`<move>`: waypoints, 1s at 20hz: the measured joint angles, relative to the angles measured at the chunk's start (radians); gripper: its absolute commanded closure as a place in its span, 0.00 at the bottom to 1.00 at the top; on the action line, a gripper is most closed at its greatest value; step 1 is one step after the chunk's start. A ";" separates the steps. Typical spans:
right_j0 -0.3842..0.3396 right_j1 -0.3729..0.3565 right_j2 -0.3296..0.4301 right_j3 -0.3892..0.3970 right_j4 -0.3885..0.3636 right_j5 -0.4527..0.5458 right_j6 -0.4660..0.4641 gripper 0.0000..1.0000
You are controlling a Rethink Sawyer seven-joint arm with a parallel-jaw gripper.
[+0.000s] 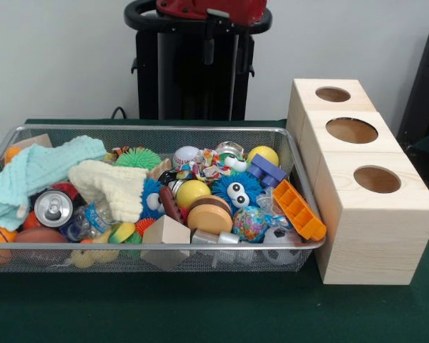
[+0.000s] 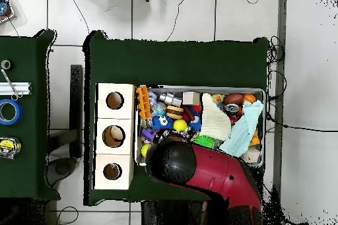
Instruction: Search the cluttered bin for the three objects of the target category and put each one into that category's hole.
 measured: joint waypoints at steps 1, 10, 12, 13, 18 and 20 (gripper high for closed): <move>-0.006 -0.003 0.005 0.000 -0.007 0.000 0.000 0.00; -0.085 -0.013 0.056 -0.015 -0.070 0.042 0.000 0.00; -0.104 -0.013 0.072 -0.033 -0.085 0.063 0.000 0.00; -0.109 -0.013 0.078 -0.039 -0.089 0.069 0.000 0.00; -0.146 -0.013 0.111 -0.059 -0.108 0.086 0.000 0.00; -0.168 -0.011 0.129 -0.069 -0.118 0.090 0.000 0.00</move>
